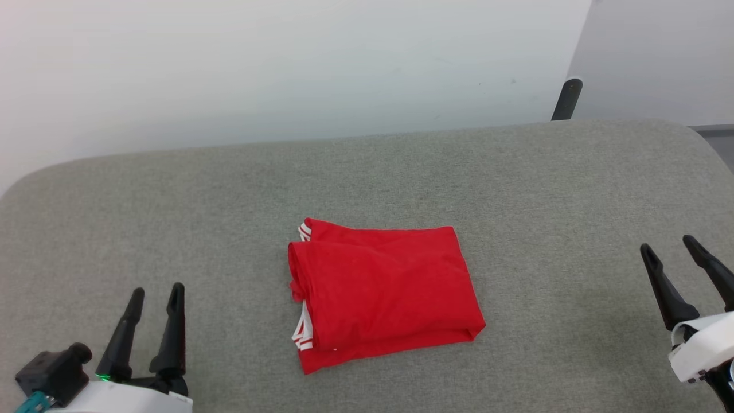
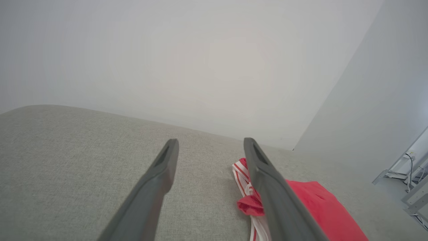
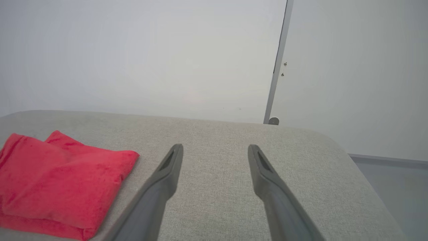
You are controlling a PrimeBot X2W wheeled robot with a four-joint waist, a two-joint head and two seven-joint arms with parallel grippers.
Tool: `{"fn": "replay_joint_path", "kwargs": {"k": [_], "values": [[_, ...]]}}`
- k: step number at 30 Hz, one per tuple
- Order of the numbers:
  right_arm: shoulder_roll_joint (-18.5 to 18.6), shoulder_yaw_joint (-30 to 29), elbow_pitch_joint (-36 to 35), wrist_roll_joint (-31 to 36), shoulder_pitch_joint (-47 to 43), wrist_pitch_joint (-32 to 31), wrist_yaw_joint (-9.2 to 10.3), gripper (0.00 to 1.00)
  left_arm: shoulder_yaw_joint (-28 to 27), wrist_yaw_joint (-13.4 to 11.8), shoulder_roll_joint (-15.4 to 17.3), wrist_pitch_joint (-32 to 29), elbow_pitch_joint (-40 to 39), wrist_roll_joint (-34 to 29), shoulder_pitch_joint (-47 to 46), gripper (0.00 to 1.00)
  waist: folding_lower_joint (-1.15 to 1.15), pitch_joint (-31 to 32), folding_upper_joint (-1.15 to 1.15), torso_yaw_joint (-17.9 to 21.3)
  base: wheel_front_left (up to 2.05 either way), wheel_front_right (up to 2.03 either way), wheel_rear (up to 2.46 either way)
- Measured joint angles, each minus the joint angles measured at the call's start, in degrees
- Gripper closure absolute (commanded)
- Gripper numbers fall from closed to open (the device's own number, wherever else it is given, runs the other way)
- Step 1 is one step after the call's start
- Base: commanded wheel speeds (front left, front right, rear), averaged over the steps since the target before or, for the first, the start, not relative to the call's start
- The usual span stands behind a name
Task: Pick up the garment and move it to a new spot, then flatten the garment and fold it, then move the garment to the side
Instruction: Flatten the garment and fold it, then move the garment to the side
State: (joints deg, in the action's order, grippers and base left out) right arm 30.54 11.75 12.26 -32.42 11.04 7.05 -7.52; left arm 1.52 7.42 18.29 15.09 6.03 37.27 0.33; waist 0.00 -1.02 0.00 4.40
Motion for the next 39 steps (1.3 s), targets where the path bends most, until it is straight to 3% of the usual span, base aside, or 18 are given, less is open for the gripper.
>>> {"fn": "replay_joint_path", "kwargs": {"k": [18,31,39], "values": [[-2.86,-4.09,-5.39,3.24,-2.48,-4.69,0.0,0.0,0.79,0.0,-0.32,0.0,0.71,-0.34,-0.95,0.0,0.0,-0.47,0.0,-2.12,0.0,0.0,0.0],[-2.88,0.53,-4.39,2.78,0.37,-10.0,0.01,0.0,-0.34,0.0,-0.41,0.0,1.43,-1.0,-1.27,0.0,0.0,-0.47,0.0,-10.39,0.0,0.0,0.0],[-1.85,4.0,-1.25,-0.03,3.42,-19.31,0.0,0.0,1.88,0.05,-1.54,0.0,0.97,-0.91,-2.81,0.0,0.0,-1.99,0.0,-15.44,0.0,0.0,0.0]]}}
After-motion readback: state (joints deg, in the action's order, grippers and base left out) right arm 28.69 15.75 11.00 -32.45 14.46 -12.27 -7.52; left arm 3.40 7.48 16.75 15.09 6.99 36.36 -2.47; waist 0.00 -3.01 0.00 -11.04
